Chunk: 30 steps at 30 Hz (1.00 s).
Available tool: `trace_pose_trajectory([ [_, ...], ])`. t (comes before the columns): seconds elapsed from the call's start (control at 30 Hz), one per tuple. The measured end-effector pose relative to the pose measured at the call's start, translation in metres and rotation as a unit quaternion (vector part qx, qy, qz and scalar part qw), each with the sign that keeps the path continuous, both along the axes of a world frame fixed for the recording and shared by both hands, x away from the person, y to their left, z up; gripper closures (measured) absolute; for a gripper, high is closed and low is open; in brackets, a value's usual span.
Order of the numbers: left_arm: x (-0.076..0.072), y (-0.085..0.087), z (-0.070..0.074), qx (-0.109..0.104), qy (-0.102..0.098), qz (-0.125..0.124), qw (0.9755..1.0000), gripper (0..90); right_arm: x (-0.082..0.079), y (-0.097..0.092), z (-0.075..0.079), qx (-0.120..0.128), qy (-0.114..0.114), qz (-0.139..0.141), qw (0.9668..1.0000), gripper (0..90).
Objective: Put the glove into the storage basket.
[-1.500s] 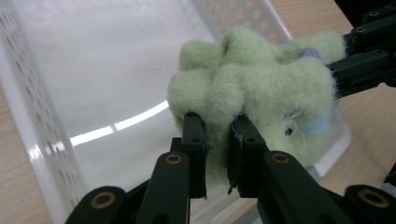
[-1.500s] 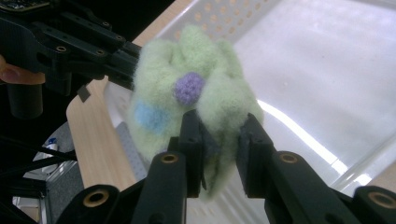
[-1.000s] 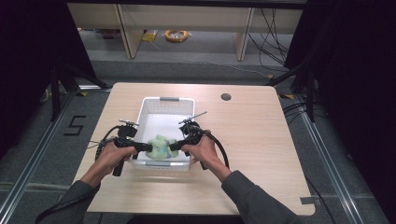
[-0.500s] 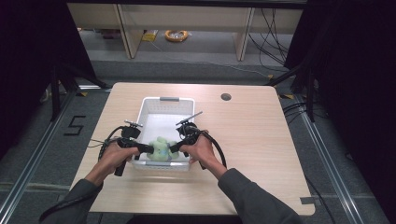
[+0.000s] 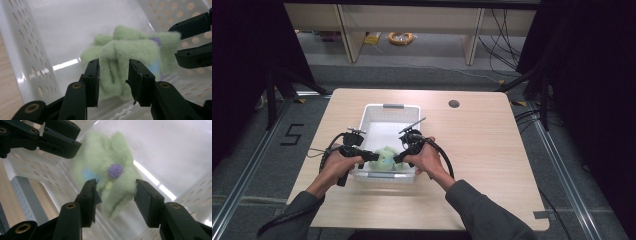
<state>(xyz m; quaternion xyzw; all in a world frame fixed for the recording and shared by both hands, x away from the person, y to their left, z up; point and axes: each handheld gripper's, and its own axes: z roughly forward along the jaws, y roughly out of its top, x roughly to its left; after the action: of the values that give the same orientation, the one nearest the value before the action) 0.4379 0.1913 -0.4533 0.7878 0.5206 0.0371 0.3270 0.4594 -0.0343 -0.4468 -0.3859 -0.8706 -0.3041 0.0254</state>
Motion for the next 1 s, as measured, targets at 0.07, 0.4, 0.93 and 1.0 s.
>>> trace_pose_trajectory([
  [0.07, -0.001, 0.001, 0.002, 0.002, -0.01, 0.005, 0.9999, 58.0, 0.001, -0.002, 0.003, -0.003, -0.001, 0.003, 1.0, 49.0],
  [0.4, -0.005, 0.004, 0.008, -0.009, -0.022, 0.02, 0.9995, 50.5, -0.001, -0.006, 0.01, 0.004, 0.002, -0.006, 1.0, 44.8],
  [0.93, -0.022, 0.002, 0.019, -0.04, -0.03, 0.037, 0.9981, 29.3, -0.009, -0.027, 0.031, 0.051, -0.029, 0.014, 0.9982, 40.9],
  [1.0, -0.025, 0.001, 0.021, -0.046, -0.034, 0.036, 0.9977, 26.2, -0.013, -0.029, 0.034, 0.062, -0.024, 0.01, 0.9977, 39.9],
])
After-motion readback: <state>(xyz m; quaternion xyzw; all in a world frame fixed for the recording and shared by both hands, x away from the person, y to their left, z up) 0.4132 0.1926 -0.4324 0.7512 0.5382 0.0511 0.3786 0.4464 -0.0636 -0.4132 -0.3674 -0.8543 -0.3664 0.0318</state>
